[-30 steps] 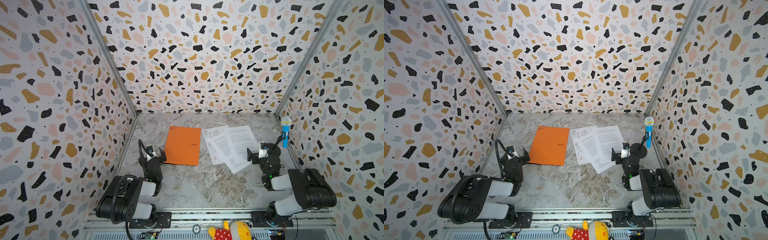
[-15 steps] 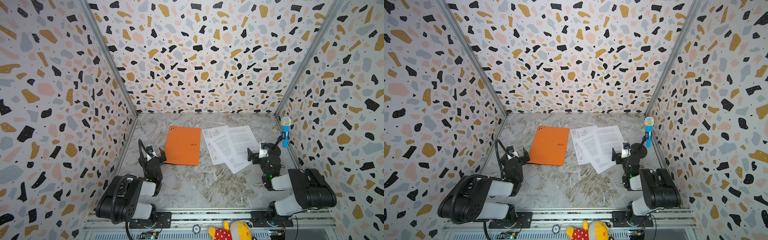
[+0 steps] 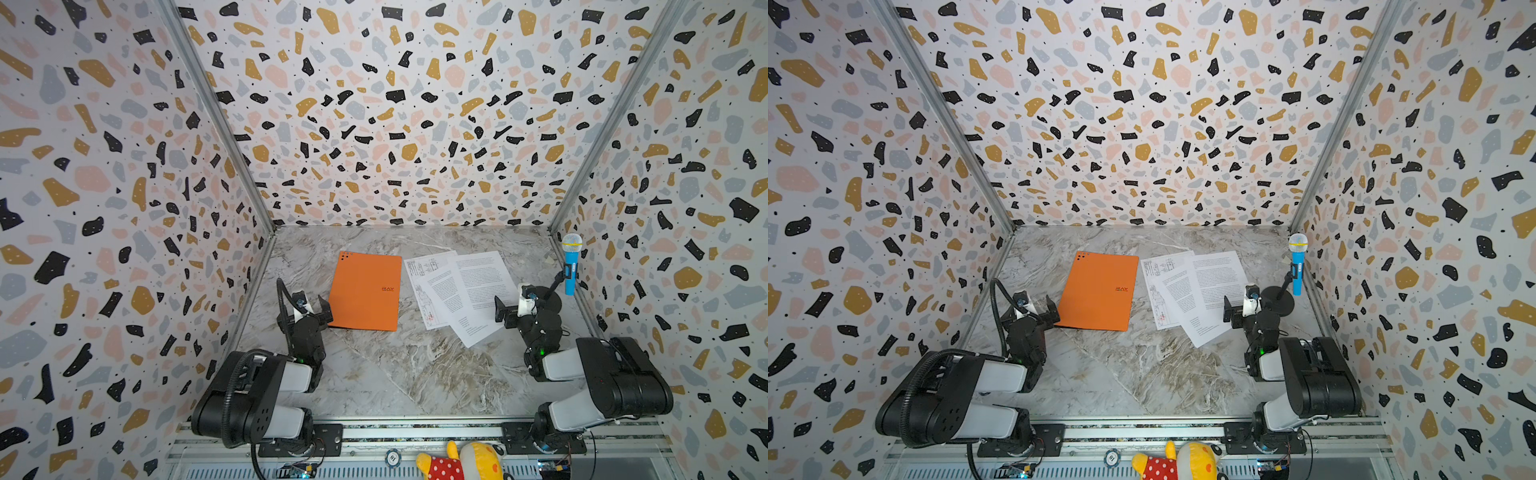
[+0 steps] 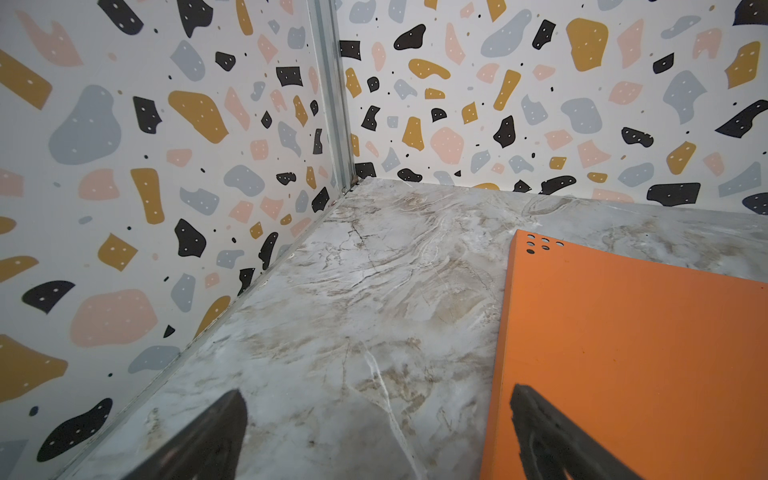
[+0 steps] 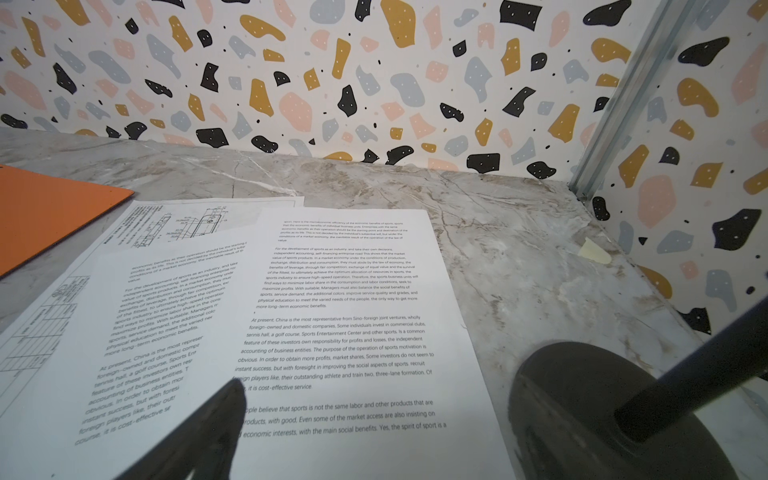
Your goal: Put the files into the folder
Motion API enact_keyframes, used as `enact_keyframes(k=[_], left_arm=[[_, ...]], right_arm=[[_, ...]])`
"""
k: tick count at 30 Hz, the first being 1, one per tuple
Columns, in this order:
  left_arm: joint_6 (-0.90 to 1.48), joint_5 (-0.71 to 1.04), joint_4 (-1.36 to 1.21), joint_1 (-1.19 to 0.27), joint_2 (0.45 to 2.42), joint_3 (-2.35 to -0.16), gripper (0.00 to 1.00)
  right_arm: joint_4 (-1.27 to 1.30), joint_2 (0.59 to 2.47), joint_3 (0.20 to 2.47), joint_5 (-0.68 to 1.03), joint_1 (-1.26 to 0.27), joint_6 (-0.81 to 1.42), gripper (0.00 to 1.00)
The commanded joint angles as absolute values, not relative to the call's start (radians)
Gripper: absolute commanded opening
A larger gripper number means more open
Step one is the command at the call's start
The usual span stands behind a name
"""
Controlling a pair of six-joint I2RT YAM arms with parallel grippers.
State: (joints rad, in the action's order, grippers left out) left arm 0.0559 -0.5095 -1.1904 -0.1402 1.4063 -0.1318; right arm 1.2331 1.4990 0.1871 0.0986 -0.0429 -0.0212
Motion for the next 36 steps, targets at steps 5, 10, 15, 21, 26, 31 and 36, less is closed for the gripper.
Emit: enact_keyframes(k=[5,10,15,21,26,31,36], left_arm=[[0.057,-0.517,-1.230,-0.137,1.391,-0.146,1.00],[0.071,-0.551,-1.192,-0.136,1.371,-0.162,0.99],[0.175,-0.712,-0.757,-0.137,1.217,-0.312,1.00],[0.315,-0.784,-0.370,-0.135,1.003,-0.425,0.99],[0.390,-0.758,-0.079,-0.133,0.991,-0.538,0.99],[0.457,-0.683,0.062,-0.133,1.114,-0.622,0.99],[0.470,-0.564,0.027,-0.133,1.184,-0.642,0.99]], right_arm=[[1.229,1.492,0.212,0.106,-0.039,-0.027,0.99],[1.236,1.489,0.206,0.106,-0.036,-0.020,0.99],[0.832,1.346,0.355,0.028,-0.001,0.095,0.97],[0.468,1.287,0.547,0.223,0.033,0.274,0.91],[0.441,1.340,0.612,0.440,-0.037,0.518,0.84],[0.452,1.446,0.681,0.548,-0.189,0.616,0.84],[0.528,1.569,0.719,0.599,-0.330,0.683,0.80]])
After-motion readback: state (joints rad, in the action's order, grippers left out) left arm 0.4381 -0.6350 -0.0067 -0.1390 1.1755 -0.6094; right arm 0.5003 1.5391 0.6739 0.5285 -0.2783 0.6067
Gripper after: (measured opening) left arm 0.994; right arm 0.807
